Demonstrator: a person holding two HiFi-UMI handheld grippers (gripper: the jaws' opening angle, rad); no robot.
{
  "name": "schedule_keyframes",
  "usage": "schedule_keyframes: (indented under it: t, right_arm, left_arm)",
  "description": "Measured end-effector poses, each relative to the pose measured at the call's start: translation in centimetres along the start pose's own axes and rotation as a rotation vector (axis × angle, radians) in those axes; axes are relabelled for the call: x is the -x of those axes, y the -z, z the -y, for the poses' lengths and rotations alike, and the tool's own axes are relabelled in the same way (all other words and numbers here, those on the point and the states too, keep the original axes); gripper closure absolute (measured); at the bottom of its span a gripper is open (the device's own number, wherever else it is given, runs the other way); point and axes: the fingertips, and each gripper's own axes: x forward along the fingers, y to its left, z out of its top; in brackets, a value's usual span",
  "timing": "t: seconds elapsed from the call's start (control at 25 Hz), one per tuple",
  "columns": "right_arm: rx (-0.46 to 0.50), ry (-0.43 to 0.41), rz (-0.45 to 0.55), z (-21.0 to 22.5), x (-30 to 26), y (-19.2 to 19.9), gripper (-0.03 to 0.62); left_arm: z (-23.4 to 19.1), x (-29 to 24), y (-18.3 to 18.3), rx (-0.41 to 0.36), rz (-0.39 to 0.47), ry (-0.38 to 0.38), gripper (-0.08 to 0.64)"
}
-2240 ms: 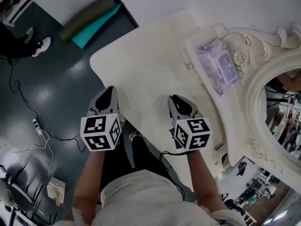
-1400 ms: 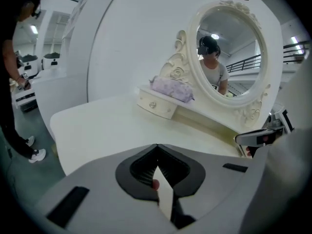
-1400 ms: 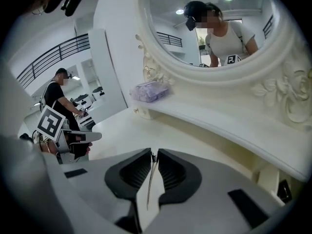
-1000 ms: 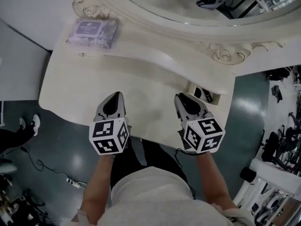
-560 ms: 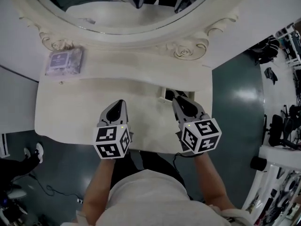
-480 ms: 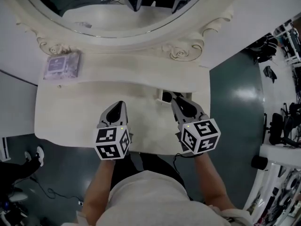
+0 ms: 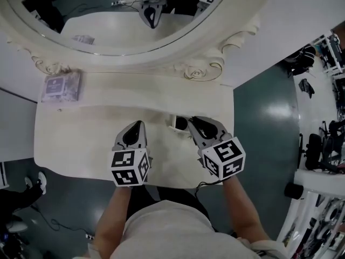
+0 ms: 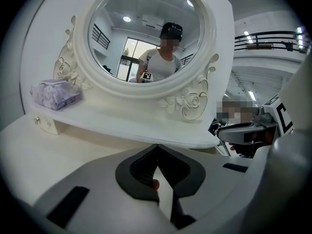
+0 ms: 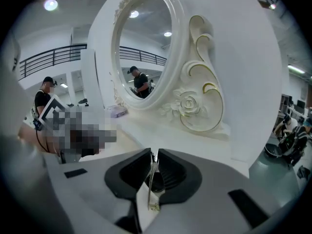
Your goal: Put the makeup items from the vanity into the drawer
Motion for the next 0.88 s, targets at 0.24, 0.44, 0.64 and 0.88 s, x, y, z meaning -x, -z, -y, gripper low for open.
schedule_keyframes:
  t: [0.24,0.44,0.64,0.88]
  right_arm:
    - [0.131,-0.127,-0.015,-0.7,-1.6,0.0,0.532]
    - [0.190,-0.204,-0.028,-1.0,-2.2,0.3,0.532]
    - [0.219,-0.226,-0.045,-1.1,-2.4,0.9,0.529]
    - [0.234,-0.186,-0.049,-0.7,-1.9,1.4,0.485]
  left_arm:
    - [-0.4,-1.1,0.5,0.032,-0.006,-0.039,0.555]
    - [-0.7,-1.3,0.7,0.045,-0.009,-0.073,0.555]
    - [-0.9,-1.2,0.4,0.047,0.001,-0.092,0.555]
    - [-0.7,-0.6,0.6,0.040,0.003,-0.096,0.555]
